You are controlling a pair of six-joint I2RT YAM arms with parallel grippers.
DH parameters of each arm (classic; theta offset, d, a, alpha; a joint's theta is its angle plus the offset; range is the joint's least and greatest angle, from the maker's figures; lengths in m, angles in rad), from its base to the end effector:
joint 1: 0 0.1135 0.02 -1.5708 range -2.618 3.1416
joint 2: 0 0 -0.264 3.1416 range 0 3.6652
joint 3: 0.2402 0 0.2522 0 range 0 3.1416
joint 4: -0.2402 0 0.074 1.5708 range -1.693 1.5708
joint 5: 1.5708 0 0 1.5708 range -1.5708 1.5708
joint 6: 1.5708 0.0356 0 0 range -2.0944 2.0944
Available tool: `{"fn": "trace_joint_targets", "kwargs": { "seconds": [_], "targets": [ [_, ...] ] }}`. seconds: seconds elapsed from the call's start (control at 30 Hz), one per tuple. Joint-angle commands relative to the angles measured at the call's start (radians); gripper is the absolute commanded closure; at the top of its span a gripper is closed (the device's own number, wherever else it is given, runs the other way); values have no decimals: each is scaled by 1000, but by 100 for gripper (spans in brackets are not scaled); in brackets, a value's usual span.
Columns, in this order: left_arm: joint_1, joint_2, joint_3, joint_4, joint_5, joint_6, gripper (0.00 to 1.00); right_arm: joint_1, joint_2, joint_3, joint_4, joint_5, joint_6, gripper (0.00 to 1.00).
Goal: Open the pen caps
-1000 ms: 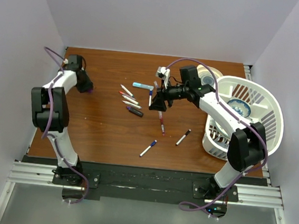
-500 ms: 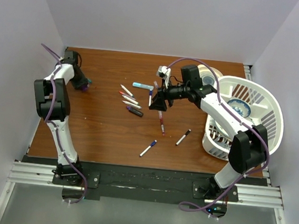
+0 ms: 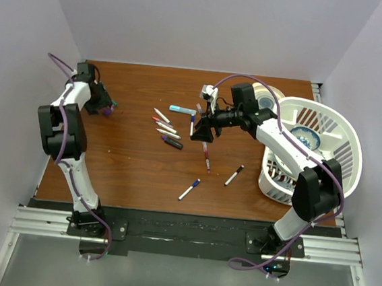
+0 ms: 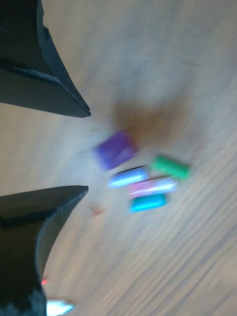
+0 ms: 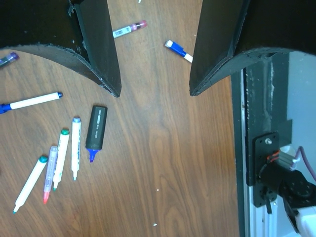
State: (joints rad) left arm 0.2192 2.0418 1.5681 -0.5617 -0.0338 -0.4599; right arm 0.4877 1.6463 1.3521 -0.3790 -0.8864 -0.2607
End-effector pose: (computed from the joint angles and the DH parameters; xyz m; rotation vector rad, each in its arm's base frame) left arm 0.4302 0.0971 0.1962 -0.8793 2.4530 -0.0421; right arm 0.3115 0.1964 0.3030 -1.2218 1.7900 1.1116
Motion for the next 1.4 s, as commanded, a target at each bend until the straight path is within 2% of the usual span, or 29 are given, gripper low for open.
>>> {"fn": "trace_joint_targets", "kwargs": {
  "seconds": [0.0, 0.07, 0.13, 0.17, 0.2, 0.23, 0.27, 0.3, 0.4, 0.47, 0.57, 0.6, 0.67, 0.7, 0.77, 0.8, 0.87, 0.9, 0.97, 1.0, 1.07, 1.1, 1.3, 1.37],
  "targets": [
    [8, -344, -159, 156, 132, 27, 29, -5, -33, -14, -32, -51, -141, 38],
    [9, -499, -239, 239, 170, 15, 26, -3, -36, -31, -47, -89, -192, 34],
    [8, -602, -370, 307, 244, 0, 21, -3, -37, -47, -106, -118, -323, 31],
    [8, -696, -454, 371, 270, -8, 19, -3, -42, -54, -168, -155, -381, 26],
    [8, -735, -497, 400, 331, -29, 13, -3, -45, -73, -207, -169, -528, 22],
    [8, -773, -538, 436, 368, -36, 8, -1, -48, -85, -245, -186, -608, 18],
    [9, -829, -606, 469, 396, -40, 1, -3, -60, -99, -327, -207, -696, 8],
    [8, -853, -638, 488, 463, -45, 1, -1, -66, -129, -368, -218, -868, 3],
    [8, -902, -718, 487, 557, -25, 0, -3, -82, -186, -536, -236, -1204, 1],
    [8, -925, -752, 447, 615, -4, 0, 14, -83, -199, -558, -211, -1235, 1],
    [5, -972, -810, 411, 655, 50, 0, 86, -97, -211, -505, -48, -1182, 1],
    [-7, -985, -827, 413, 658, 59, 0, 109, -111, -231, -471, 51, -1086, 1],
    [-52, -1000, -856, 392, 643, 72, 0, 156, -123, -246, -410, 116, -1011, 1],
    [-132, -996, -856, 384, 629, 88, 1, 160, -131, -245, -396, 136, -929, 1],
    [-214, -965, -838, 349, 592, 99, 4, 155, -137, -228, -379, 179, -838, 1],
    [-318, -954, -838, 349, 586, 99, 6, 146, -144, -211, -373, 190, -772, 1],
    [-415, -922, -841, 345, 521, 95, 9, 86, -177, -199, -347, 179, -708, 1],
    [-511, -911, -839, 342, 499, 95, 10, 56, -187, -186, -337, 173, -640, 1],
    [-601, -875, -835, 327, 419, 87, 16, -17, -229, -180, -296, 203, -583, 2],
    [-689, -859, -833, 330, 396, 84, 17, -33, -246, -192, -272, 220, -524, 2],
    [-779, -815, -818, 330, 295, 75, 21, -93, -296, -212, -204, 218, -482, 2],
    [-858, -798, -813, 335, 269, 72, 22, -115, -310, -234, -174, 216, -413, 2],
    [-1073, -631, -734, 359, 97, 21, 41, -270, -364, -300, -14, 159, -209, 7],
    [-1109, -566, -686, 346, 37, 7, 43, -284, -371, -309, 8, 153, -198, 8]
  ]
}}
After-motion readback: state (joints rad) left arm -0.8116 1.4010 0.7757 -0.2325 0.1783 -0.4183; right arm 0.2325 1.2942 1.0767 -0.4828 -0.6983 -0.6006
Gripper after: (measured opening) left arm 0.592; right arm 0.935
